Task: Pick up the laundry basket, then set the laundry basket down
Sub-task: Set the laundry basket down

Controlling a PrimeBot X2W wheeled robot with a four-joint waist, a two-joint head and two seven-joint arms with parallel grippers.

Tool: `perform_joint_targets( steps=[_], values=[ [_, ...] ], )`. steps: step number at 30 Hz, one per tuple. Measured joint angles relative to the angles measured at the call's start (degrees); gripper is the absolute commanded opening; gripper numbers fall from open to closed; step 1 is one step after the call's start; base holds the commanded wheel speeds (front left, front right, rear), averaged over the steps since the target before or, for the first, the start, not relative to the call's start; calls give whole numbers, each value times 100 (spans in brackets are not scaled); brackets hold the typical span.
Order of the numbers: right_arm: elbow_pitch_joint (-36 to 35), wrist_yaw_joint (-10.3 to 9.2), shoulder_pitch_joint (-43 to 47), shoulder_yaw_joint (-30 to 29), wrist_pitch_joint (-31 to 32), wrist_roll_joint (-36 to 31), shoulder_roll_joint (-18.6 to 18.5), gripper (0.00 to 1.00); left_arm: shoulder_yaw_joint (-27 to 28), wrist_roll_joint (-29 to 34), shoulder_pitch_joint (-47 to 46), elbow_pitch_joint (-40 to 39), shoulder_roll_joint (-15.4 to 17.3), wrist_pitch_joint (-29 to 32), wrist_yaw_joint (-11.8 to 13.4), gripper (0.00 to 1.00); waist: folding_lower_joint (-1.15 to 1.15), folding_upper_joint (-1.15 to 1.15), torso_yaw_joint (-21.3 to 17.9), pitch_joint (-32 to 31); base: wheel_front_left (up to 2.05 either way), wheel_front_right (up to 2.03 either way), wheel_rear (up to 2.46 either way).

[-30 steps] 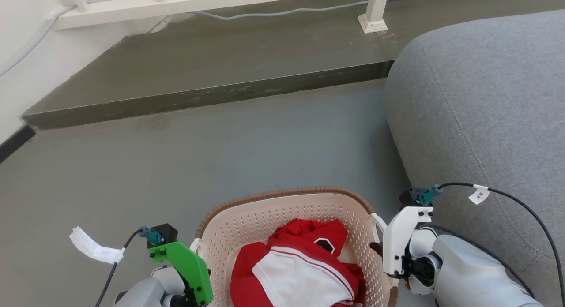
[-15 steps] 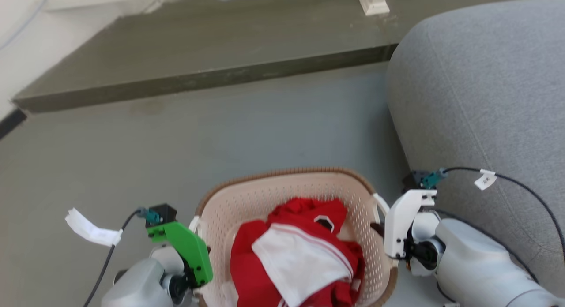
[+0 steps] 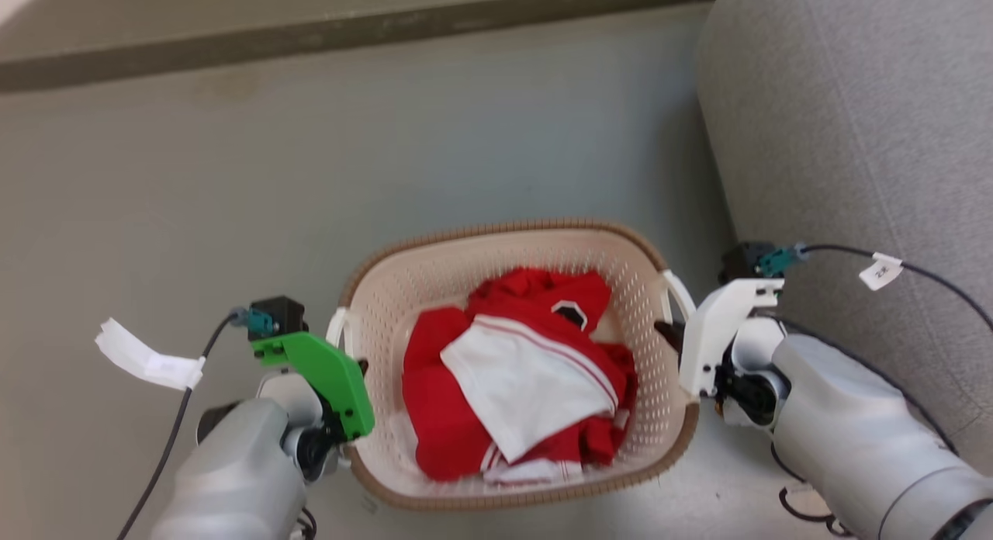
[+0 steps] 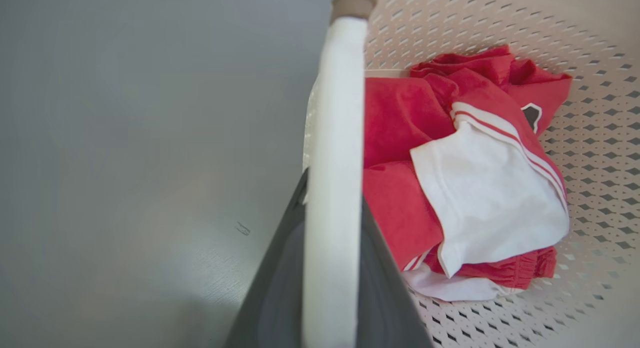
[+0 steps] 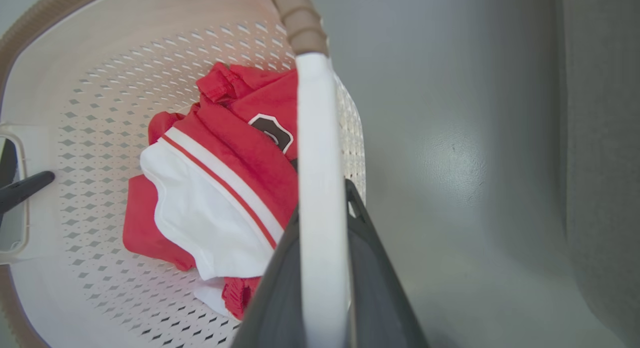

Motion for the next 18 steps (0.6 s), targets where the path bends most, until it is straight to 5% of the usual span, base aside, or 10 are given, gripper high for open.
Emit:
perform_joint_targets(
  steps=[18],
  values=[
    [-15,3,-792,-158,-681,0,-16,0,103,144,-775,51,-5,-802,-1,0,1,0,-33,1465,0,0,0]
  ],
)
